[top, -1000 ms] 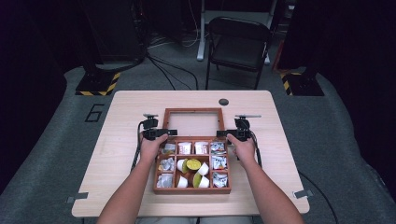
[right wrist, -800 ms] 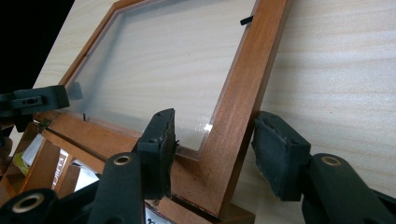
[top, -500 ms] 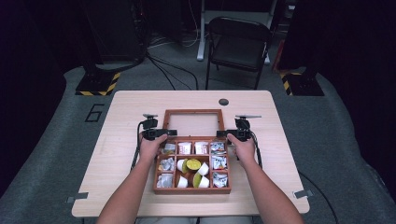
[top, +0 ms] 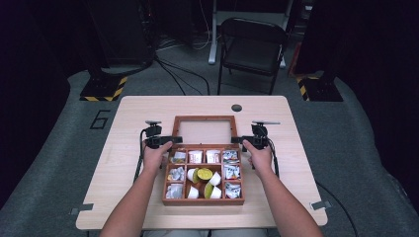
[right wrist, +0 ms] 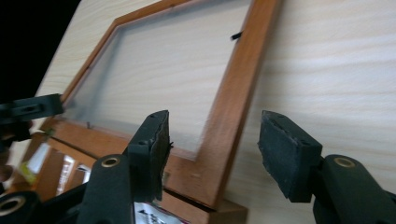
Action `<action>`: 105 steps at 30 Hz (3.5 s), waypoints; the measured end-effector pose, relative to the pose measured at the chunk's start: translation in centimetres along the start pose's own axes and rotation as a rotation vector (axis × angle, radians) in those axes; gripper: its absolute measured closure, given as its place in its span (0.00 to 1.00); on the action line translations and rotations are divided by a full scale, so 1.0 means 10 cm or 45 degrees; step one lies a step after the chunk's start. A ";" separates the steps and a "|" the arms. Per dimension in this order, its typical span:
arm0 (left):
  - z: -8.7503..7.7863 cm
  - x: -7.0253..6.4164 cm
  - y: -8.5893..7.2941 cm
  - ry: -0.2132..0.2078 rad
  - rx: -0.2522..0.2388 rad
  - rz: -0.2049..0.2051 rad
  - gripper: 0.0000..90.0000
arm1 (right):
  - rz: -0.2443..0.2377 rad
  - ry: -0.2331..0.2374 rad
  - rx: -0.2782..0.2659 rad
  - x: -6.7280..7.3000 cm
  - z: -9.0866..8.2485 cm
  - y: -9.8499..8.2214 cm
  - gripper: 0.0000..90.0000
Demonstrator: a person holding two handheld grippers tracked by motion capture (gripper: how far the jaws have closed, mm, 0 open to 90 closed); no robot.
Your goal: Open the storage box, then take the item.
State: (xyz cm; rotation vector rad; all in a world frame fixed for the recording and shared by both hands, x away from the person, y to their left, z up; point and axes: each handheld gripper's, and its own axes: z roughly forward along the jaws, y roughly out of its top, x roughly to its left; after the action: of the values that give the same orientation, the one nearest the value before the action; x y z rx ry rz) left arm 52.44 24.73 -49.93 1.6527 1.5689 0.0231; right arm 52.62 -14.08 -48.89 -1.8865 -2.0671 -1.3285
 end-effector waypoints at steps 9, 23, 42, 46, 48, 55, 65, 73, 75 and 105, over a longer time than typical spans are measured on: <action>-0.21 -0.02 -0.06 -0.014 -0.034 0.009 0.35 | -0.140 -0.060 -0.077 0.13 -0.20 -0.08 0.48; -0.56 -0.17 -0.23 -0.018 -0.052 0.119 0.36 | -0.499 -0.064 -0.093 0.68 -0.45 -0.38 0.43; -0.83 -0.23 -0.47 -0.023 -0.092 0.182 0.34 | -0.737 -0.002 -0.054 1.01 -0.45 -0.83 0.36; -0.86 -0.25 -0.49 -0.022 -0.099 0.185 0.34 | -0.768 0.004 -0.017 1.06 -0.36 -0.90 0.38; -0.88 -0.24 -0.49 -0.027 -0.090 0.204 0.34 | -0.778 0.013 0.005 1.09 -0.32 -0.93 0.39; -0.92 -0.24 -0.52 -0.035 -0.096 0.198 0.32 | -0.835 0.040 0.059 1.17 -0.22 -0.98 0.40; -0.99 -0.24 -0.57 -0.042 -0.125 0.192 0.32 | -0.851 0.037 0.148 1.24 -0.04 -1.01 0.47; -1.05 -0.19 -0.58 -0.043 -0.140 0.181 0.32 | -0.970 -0.037 0.193 1.35 0.07 -1.09 0.46; -1.05 -0.19 -0.58 -0.042 -0.145 0.172 0.32 | -0.958 -0.029 0.196 1.36 0.08 -1.09 0.44; -1.05 -0.17 -0.58 -0.040 -0.146 0.156 0.32 | -0.958 -0.010 0.278 1.36 0.17 -1.10 0.41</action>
State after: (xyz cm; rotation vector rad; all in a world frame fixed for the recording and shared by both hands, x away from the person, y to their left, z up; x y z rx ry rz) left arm 41.70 28.21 -45.47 1.6490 1.4149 0.1478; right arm 40.78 -1.08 -48.44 -1.0472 -2.9229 -1.0927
